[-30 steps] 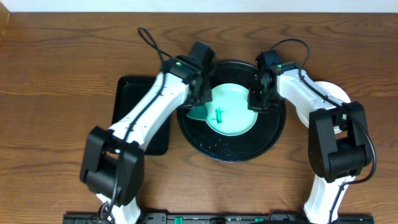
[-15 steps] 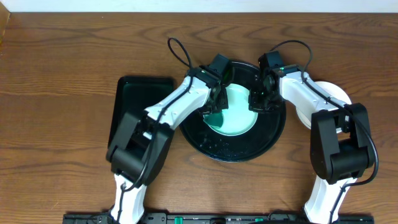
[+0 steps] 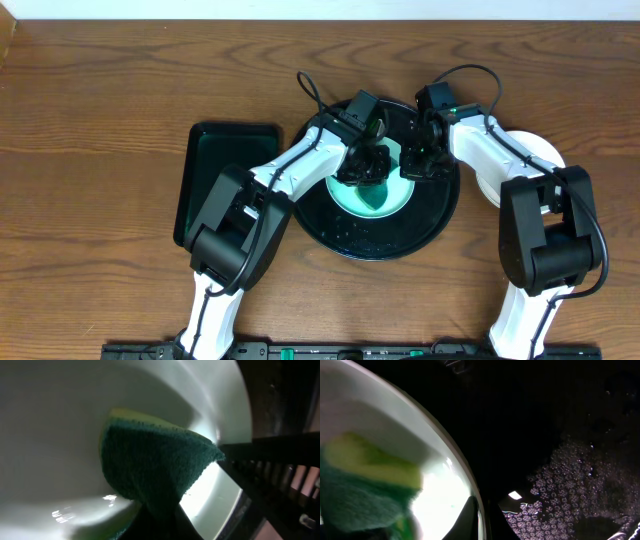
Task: Clean dirty plates on tray and stack at the side
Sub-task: 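Scrub the pale green plate with the sponge while right gripper holds it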
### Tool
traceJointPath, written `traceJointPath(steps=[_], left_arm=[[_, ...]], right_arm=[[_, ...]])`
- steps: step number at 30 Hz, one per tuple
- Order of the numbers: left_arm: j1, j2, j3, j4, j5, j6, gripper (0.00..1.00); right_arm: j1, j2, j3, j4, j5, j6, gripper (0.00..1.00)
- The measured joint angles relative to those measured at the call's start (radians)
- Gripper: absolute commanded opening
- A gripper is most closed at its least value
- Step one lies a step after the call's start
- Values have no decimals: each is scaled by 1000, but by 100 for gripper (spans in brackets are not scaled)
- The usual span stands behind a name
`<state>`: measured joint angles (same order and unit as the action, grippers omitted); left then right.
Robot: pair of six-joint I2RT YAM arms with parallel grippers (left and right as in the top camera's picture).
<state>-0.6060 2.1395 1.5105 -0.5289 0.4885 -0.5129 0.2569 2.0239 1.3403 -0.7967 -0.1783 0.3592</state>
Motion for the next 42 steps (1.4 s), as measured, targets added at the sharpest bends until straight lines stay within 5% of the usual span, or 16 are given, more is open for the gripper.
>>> traceJointPath(steps=[6,12,18,31,42], left_arm=[[26,0,4,-14,-20,-26,7],[49,-14,58,-201,-336,-107,7],[35,-22,58,-255,-450,-145,7],[-32,-19,20,-68,-61,97,7],[114,-15,16,52,-34,45,7]], right_arm=[[0,0,0,0,0,-1,1],[0,0,0,2,-2,-4,1],[0,0,-1,14,-14,-4,1],[0,0,-1,14,-16,-4,1],[0,0,-1,14,-16,-4,1]])
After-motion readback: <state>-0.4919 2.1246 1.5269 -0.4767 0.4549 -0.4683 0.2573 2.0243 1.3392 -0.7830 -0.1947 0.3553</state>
